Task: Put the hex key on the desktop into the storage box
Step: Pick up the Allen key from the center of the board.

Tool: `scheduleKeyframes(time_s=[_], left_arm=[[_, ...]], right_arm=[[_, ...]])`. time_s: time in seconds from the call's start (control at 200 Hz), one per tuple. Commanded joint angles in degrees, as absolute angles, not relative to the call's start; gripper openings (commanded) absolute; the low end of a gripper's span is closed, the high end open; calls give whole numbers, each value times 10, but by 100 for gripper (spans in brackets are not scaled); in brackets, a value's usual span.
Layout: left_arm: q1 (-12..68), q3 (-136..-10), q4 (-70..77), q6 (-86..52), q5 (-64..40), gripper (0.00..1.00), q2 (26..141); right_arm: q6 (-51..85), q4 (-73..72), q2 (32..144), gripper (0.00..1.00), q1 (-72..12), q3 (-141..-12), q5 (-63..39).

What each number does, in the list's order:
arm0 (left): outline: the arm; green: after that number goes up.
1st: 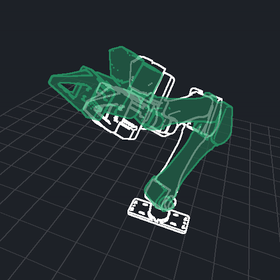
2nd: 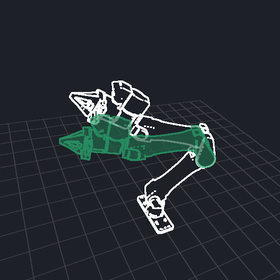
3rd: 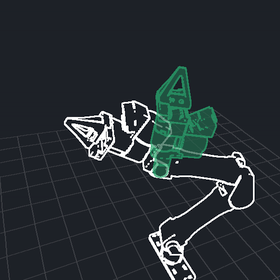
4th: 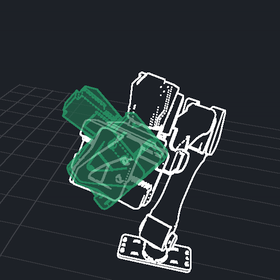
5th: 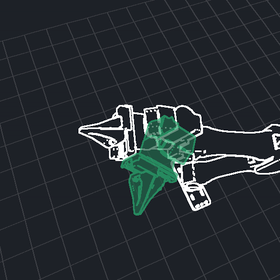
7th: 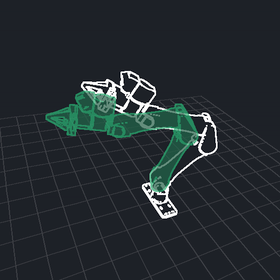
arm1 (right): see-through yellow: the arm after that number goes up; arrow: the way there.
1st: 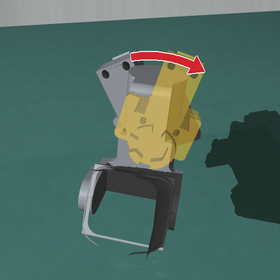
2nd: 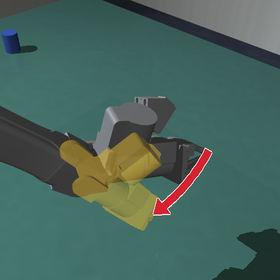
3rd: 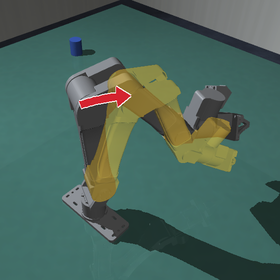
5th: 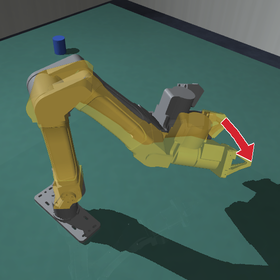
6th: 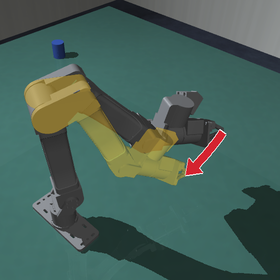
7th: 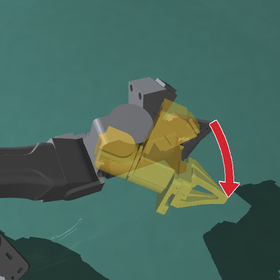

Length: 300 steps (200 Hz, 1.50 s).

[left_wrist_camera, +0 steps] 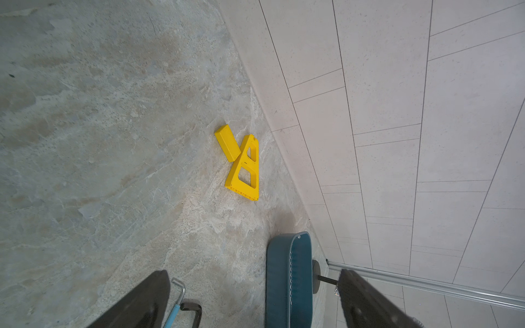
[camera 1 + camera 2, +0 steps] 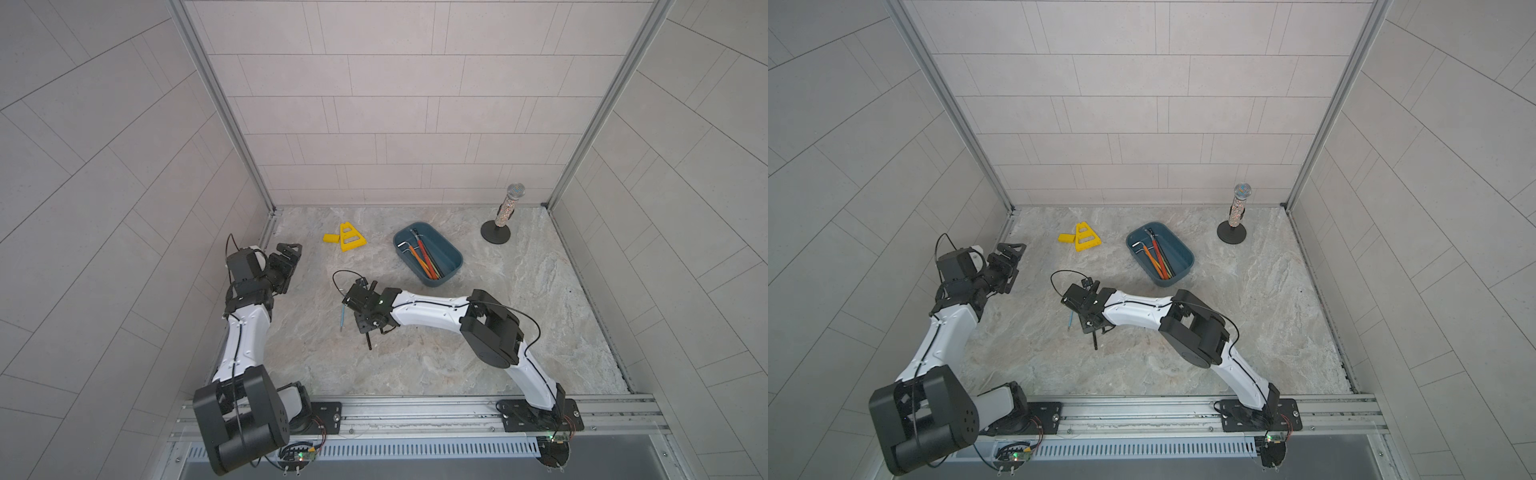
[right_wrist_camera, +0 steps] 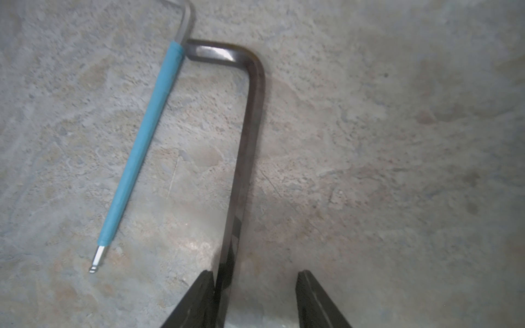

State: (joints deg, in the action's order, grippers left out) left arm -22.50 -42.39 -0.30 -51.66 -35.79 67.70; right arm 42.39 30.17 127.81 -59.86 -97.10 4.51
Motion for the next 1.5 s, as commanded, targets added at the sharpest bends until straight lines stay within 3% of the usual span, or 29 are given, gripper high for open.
scheduleKeyframes(time_s=[0.0, 0.41, 0.6, 1.031, 1.181, 1.346, 1.496], left_arm=[[-230, -417, 11, -517, -362, 100, 669], [-223, -421, 12, -512, -374, 100, 672], [-222, -420, 13, -513, -374, 100, 673], [-221, -417, 21, -519, -378, 100, 676], [-220, -416, 25, -522, -379, 100, 677], [-219, -414, 29, -526, -380, 100, 677], [-215, -413, 32, -527, -382, 100, 678]], right_arm=[[439, 334, 1279, 50, -582, -926, 47], [378, 303, 1222, 52, -569, -892, 39], [357, 299, 1247, 56, -570, -926, 29], [348, 305, 1305, 53, -570, -948, 26], [353, 301, 1305, 43, -570, -929, 39], [359, 291, 1283, 17, -569, -895, 59], [361, 289, 1243, 4, -569, -870, 81]])
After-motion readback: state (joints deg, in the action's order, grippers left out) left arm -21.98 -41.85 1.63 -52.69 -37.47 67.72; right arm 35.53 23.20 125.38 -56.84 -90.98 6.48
